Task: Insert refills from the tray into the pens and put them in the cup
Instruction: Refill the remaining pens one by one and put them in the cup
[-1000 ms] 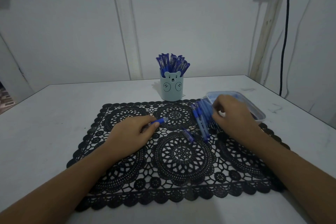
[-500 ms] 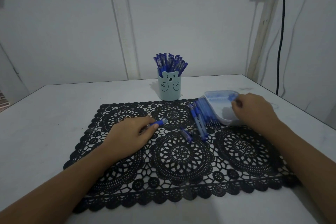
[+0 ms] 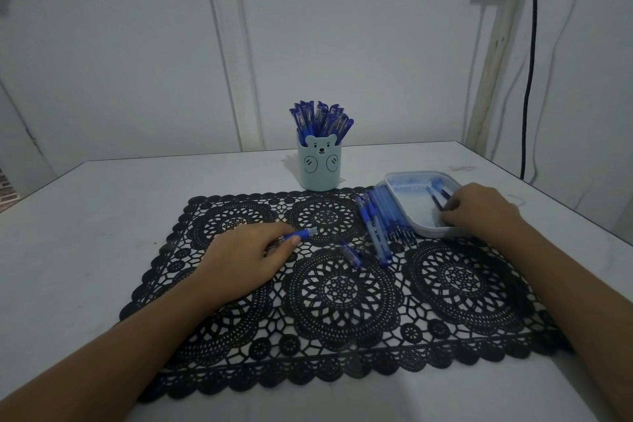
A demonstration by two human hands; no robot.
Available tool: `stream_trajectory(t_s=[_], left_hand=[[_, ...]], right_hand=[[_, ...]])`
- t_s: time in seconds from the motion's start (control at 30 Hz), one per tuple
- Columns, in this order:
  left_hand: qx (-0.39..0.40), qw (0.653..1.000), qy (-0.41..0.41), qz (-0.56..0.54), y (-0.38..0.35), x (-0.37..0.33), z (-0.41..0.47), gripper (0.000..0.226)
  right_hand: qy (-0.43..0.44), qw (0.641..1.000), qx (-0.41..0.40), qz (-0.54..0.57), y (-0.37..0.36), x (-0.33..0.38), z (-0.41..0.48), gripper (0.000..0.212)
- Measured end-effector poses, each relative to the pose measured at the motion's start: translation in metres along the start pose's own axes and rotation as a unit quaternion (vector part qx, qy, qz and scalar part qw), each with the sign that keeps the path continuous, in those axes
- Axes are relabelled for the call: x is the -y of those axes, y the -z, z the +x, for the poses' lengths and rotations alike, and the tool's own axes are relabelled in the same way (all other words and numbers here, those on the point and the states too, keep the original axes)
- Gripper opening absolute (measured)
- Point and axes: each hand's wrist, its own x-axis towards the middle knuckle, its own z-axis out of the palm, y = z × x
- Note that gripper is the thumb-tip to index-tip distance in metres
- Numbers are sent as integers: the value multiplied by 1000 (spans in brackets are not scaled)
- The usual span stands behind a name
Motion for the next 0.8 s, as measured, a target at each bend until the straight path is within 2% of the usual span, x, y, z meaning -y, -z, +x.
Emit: stream_trajectory(t_s=[0.13, 0.2, 0.3, 0.37, 0.43, 0.5, 0.63, 0.8], left_hand=[[-1, 1000, -1, -8, -1, 1, 0, 61], [-1, 1000, 0, -10, 0, 0, 0, 61], [0, 1000, -2, -17, 0, -1, 0, 56], [5, 1000, 0, -23, 1, -1, 1, 49], [2, 999, -2, -37, 2, -1, 1, 51], [-4, 999, -7, -53, 2, -1, 0, 56], [-7, 997, -18, -73, 3, -2, 1, 57], [-4, 997, -21, -75, 4, -3, 1, 56]], right_hand=[[-14, 1000, -19, 9, 0, 2, -5, 12], [-1, 998, -55, 43, 2, 7, -8, 12], [78, 980, -98, 155, 10, 18, -16, 12], [145, 963, -85, 209, 15, 28, -27, 8], [211, 948, -66, 231, 18, 38, -40, 7], [267, 934, -52, 232, 18, 44, -50, 9], [352, 922, -47, 155, 13, 47, -56, 8], [387, 909, -62, 145, 9, 47, -57, 8]])
